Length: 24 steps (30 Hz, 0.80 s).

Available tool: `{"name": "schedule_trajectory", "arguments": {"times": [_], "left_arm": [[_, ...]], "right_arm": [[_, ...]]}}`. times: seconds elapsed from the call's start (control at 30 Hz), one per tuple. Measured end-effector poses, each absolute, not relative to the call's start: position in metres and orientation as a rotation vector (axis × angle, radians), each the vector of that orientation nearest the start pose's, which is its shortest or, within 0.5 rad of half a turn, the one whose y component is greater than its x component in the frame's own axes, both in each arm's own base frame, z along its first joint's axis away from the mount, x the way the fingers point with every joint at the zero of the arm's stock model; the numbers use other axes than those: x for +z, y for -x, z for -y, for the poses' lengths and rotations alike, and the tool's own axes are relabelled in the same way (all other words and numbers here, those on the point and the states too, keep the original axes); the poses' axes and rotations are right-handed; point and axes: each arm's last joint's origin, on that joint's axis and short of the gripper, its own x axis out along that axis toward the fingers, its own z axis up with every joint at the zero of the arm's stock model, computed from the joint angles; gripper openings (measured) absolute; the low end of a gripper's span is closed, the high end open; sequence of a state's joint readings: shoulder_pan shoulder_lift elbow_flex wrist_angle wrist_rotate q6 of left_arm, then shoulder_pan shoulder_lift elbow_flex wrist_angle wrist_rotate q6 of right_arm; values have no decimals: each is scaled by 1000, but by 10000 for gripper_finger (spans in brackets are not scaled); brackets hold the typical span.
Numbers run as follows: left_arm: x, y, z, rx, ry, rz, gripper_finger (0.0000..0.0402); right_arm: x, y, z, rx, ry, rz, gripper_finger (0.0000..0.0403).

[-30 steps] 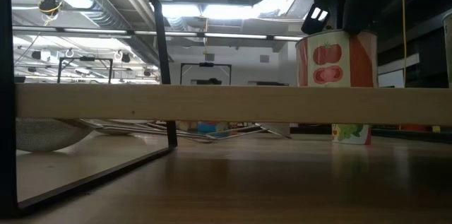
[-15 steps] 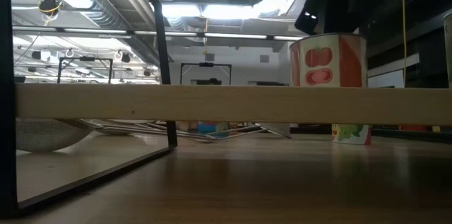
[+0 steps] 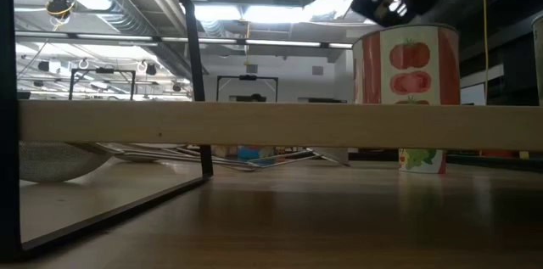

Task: Pick and place cans onto a shelf
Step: Put the small canned tomatoes on the shelf

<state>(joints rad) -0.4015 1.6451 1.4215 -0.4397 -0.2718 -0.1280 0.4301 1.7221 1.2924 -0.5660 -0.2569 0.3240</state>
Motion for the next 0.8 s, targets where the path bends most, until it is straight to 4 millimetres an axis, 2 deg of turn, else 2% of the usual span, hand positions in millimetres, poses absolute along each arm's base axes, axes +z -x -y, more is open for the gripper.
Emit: {"name": "schedule_trajectory", "arguments": {"times": [0.27, 0.47, 0.6, 0.8], "left_arm": [[313, -341, 136, -85, -93, -626, 69], [313, -341, 137, -85, -93, -625, 69], [313, -341, 137, -85, -93, -625, 69], [313, -342, 137, -85, -92, -622, 69]], "right_arm": [[263, -315, -154, 509, 36, -1172, 177], [256, -309, -158, 625, 283, -1148, 177], [247, -306, -157, 639, 306, -1166, 177], [242, -306, -154, 568, 345, -1169, 177]]}}
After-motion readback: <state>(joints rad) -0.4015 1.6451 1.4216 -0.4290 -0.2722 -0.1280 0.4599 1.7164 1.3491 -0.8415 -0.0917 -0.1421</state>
